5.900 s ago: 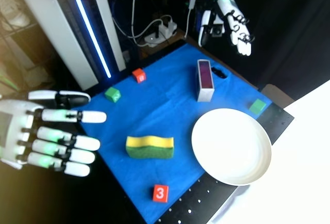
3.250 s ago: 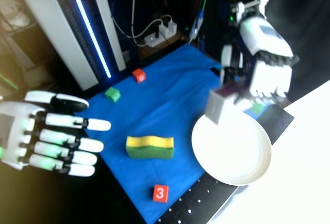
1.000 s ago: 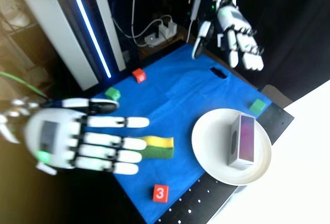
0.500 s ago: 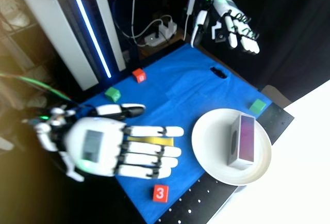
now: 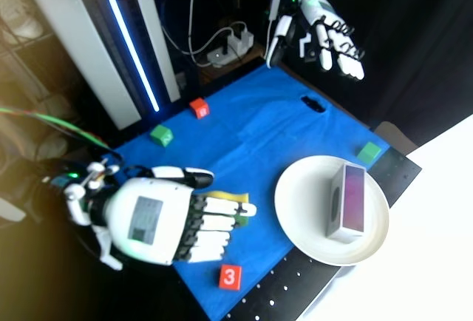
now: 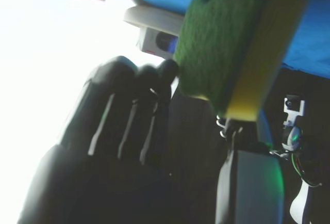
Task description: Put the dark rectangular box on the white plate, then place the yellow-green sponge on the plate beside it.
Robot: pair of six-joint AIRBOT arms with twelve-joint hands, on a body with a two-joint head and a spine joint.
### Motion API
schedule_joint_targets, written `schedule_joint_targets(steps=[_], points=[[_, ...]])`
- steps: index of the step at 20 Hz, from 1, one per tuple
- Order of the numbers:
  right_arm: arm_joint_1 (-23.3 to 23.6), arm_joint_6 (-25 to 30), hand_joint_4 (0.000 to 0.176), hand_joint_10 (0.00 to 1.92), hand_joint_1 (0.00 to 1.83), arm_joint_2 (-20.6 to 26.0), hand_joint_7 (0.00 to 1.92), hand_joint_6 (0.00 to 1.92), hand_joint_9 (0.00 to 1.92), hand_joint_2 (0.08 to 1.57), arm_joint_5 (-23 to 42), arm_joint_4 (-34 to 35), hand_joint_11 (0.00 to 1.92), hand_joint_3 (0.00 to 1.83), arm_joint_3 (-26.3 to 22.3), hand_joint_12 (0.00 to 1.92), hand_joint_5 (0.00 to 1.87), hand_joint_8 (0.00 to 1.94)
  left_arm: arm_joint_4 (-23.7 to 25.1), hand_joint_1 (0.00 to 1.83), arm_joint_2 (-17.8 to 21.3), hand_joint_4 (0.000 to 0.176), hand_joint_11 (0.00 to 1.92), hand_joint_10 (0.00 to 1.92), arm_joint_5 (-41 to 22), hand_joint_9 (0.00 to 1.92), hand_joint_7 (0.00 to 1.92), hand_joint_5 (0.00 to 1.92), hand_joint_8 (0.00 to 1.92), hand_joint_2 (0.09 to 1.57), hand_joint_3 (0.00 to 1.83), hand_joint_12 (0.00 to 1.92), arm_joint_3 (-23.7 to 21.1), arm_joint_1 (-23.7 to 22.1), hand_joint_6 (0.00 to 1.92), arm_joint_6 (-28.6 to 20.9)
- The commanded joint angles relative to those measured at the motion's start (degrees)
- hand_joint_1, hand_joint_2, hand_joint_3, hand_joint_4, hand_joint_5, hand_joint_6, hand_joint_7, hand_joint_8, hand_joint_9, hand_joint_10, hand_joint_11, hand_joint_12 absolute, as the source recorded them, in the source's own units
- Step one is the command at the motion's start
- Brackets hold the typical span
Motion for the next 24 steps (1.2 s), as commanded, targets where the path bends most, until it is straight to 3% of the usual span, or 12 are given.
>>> schedule_joint_targets(steps=[1, 2, 7, 10, 11, 12, 14, 16, 18, 19, 22, 24], points=[[0.89, 0.03, 0.0, 1.92, 0.92, 0.03, 0.71, 0.02, 0.85, 0.87, 6.04, 1.5, 0.96, 0.0, 0.2, 1.92, 0.87, 1.92, 0.0, 0.7, 0.44, 0.102, 0.08, 0.0, -8.01, 0.0, 0.02, 0.06, 0.01, 0.94, 0.0, 0.05, -0.06, -0.23, 0.0, -0.37], [0.88, -0.12, 0.0, 1.92, 0.88, -0.08, 0.73, 0.03, 0.93, 0.86, 5.92, 1.49, 1.05, 0.0, 0.2, 1.92, 0.89, 1.94, -0.03, 0.7, 0.49, 0.096, 0.08, 0.0, -8.35, 0.01, 0.03, 0.05, 0.01, 0.95, 0.0, 0.05, -0.18, -0.02, 0.0, -0.5], [0.86, -0.88, 0.0, 1.92, 0.82, -0.21, 0.61, 0.03, 0.75, 0.87, 5.44, 1.45, 0.84, 0.0, 0.2, 1.92, 0.91, 1.94, -0.23, 0.7, 0.59, 0.094, 0.05, 0.0, -9.26, 0.0, 0.03, 0.07, 0.01, 0.95, 0.0, 0.05, -0.43, 0.74, 0.0, -1.04], [0.85, -1.18, 0.001, 1.92, 0.77, -0.26, 0.53, 0.01, 0.68, 0.87, 5.36, 1.46, 0.77, 0.0, 0.2, 1.92, 0.85, 1.87, -0.43, 0.73, 0.59, 0.071, 0.04, 0.0, -10.13, 0.01, 0.06, 0.09, 0.01, 0.95, 0.0, 0.05, -0.48, 1.56, 0.01, -2.07], [0.81, -1.44, 0.015, 1.92, 0.76, -0.42, 0.45, 0.01, 0.6, 0.88, 5.1, 1.46, 0.67, 0.0, 0.21, 1.92, 0.79, 1.8, -0.57, 0.72, 0.59, 0.067, 0.07, 0.01, -10.61, 0.03, 0.07, 0.1, 0.01, 0.95, 0.0, 0.07, -0.48, 1.94, 0.01, -2.53], [0.76, -1.55, 0.0, 1.92, 0.8, -0.5, 0.43, 0.0, 0.57, 0.89, 4.91, 1.46, 0.67, 0.0, 0.21, 1.92, 0.77, 1.8, -0.64, 0.72, 0.59, 0.068, 0.08, 0.01, -10.78, 0.03, 0.07, 0.1, 0.01, 0.96, 0.0, 0.07, -0.49, 2.06, 0.01, -2.62], [0.54, -1.59, 0.0, 1.92, 0.84, -0.64, 0.47, 0.0, 0.63, 0.89, 4.63, 1.47, 0.77, 0.0, 0.22, 1.92, 0.76, 1.87, -0.7, 0.7, 0.6, 0.074, 0.09, 0.01, -11.15, 0.05, 0.1, 0.09, 0.01, 0.95, 0.0, 0.08, -0.59, 2.3, 0.0, -2.64], [0.08, -1.6, 0.0, 1.83, 0.82, -0.94, 0.37, 0.0, 0.51, 0.92, 4.11, 1.51, 0.61, 0.0, 0.26, 1.92, 0.7, 1.63, -0.72, 0.72, 0.66, 0.059, 0.09, 0.01, -11.58, 0.06, 0.11, 0.1, 0.01, 0.94, 0.0, 0.09, -0.73, 2.47, 0.01, -2.67], [-0.13, -1.6, 0.006, 1.69, 0.77, -1.48, 0.45, 0.01, 0.6, 0.91, 3.15, 1.53, 0.66, 0.0, 0.59, 1.92, 0.71, 1.43, -0.72, 0.82, 0.69, 0.135, 0.01, 0.0, -12.01, 0.01, 0.06, 0.13, 0.0, 0.95, 0.0, 0.02, -0.86, 2.6, 0.01, -2.74], [-0.18, -1.6, 0.0, 1.71, 0.8, -1.87, 0.45, 0.02, 0.59, 0.91, 2.36, 1.51, 0.67, 0.0, 1.0, 1.92, 0.72, 1.43, -0.72, 0.83, 0.71, 0.153, 0.0, 0.0, -12.26, 0.0, 0.06, 0.14, 0.0, 0.96, 0.0, 0.0, -0.93, 2.74, 0.01, -2.82], [-0.24, -1.6, 0.0, 1.82, 1.08, -2.0, 0.53, 0.19, 0.65, 0.95, 1.75, 1.5, 0.76, 0.0, 1.31, 1.92, 0.81, 1.56, -0.72, 0.83, 0.71, 0.138, 0.0, 0.0, -12.4, 0.0, 0.06, 0.14, 0.0, 0.98, 0.01, 0.0, -0.97, 2.84, 0.0, -2.96], [-0.3, -1.6, 0.0, 1.92, 1.24, -2.0, 0.59, 0.76, 0.7, 1.01, 1.63, 1.5, 0.78, 0.0, 1.34, 1.92, 0.67, 1.81, -0.73, 0.82, 0.71, 0.127, 0.02, 0.0, -12.6, 0.0, 0.08, 0.16, 0.01, 0.98, 0.01, 0.01, -1.02, 2.99, 0.01, -3.16]])
